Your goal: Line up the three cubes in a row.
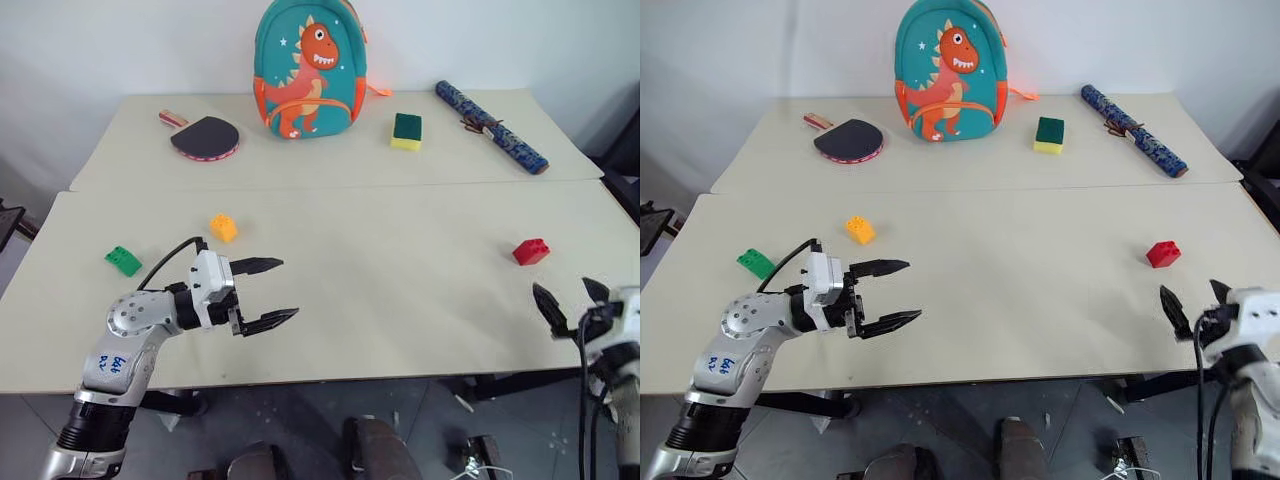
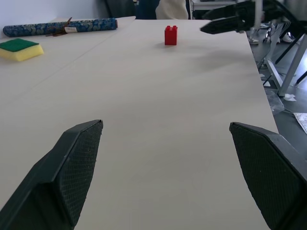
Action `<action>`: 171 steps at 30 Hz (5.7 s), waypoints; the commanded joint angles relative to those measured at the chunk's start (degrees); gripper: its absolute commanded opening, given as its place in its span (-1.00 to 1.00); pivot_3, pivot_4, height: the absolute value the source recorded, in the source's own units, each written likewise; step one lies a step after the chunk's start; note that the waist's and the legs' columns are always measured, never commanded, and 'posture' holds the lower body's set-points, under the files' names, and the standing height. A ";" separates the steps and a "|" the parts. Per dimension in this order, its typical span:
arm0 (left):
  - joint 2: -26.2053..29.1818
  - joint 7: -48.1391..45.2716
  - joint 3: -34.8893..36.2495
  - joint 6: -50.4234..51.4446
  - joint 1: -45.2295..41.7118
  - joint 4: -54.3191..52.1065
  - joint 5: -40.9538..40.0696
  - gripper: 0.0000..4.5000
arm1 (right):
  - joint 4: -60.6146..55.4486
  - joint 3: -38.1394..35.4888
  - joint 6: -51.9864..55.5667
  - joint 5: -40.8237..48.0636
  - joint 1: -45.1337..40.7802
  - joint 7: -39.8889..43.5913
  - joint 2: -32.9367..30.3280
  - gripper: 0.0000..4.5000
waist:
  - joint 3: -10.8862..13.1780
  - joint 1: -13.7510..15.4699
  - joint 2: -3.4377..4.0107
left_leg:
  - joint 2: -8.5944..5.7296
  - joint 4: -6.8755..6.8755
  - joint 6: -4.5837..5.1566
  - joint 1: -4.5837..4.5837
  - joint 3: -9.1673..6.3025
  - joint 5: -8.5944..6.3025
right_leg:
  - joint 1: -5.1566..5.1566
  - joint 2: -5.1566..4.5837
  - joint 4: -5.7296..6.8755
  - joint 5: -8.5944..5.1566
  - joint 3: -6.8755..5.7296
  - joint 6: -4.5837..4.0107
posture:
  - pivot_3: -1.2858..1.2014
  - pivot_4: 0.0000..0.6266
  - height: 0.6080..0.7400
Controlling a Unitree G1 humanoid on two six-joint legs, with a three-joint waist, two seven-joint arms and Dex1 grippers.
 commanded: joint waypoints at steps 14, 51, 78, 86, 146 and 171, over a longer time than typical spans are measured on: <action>1.27 1.05 3.00 0.82 2.41 -3.26 -0.79 1.00 | 27.20 8.50 8.99 -5.84 -25.49 1.30 -8.93 0.44 | 0.04 0.15 0.06 | -0.01 -0.06 0.05 -0.07 0.08 0.03 | -0.03 0.01 -0.12 0.02 0.07 0.04 | 0.03 -0.52 1.00; 3.89 5.84 18.20 3.97 17.12 -5.41 -3.89 1.00 | 21.17 38.58 -11.82 -10.24 -39.77 50.74 3.98 0.85 | 0.16 -0.18 0.21 | 0.13 0.04 -0.01 -0.52 0.30 -0.03 | -0.51 -0.02 -0.04 0.01 -0.26 0.01 | 0.03 -0.52 1.00; -13.55 49.34 33.05 7.24 13.73 -3.25 0.01 1.00 | -2.56 25.31 -6.18 11.70 -20.46 55.54 2.07 0.99 | -0.02 1.05 -0.21 | 0.05 0.10 0.16 -0.48 -0.39 -0.14 | -0.05 -0.15 -0.37 0.05 -0.64 0.00 | 0.03 -0.52 1.00; -22.71 74.08 27.37 18.93 0.56 -5.72 8.82 1.00 | -2.11 26.20 -4.69 11.27 -20.48 56.07 0.96 0.99 | -0.01 1.48 -0.24 | 0.07 0.09 0.12 -0.48 -0.35 -0.15 | -0.06 -0.10 -0.40 0.10 -0.64 0.09 | 0.03 -0.52 1.00; -8.38 -18.52 -16.76 -9.61 -30.40 38.03 18.58 -0.35 | -12.69 17.84 -3.40 11.30 -4.19 44.82 -4.62 1.00 | 0.10 1.99 -0.23 | -0.07 0.20 0.11 -0.64 -0.25 -0.02 | -0.05 -0.05 -0.44 0.24 -0.79 0.13 | 0.03 -0.52 1.00; -2.21 8.01 36.29 3.38 19.37 5.83 -5.98 0.91 | -12.77 23.84 -4.93 11.24 -15.19 43.36 4.46 1.00 | 0.16 1.81 -0.15 | 0.02 0.33 0.16 -0.54 -0.78 -0.09 | -0.10 -0.17 -0.14 0.19 -0.70 0.04 | 0.03 -0.52 1.00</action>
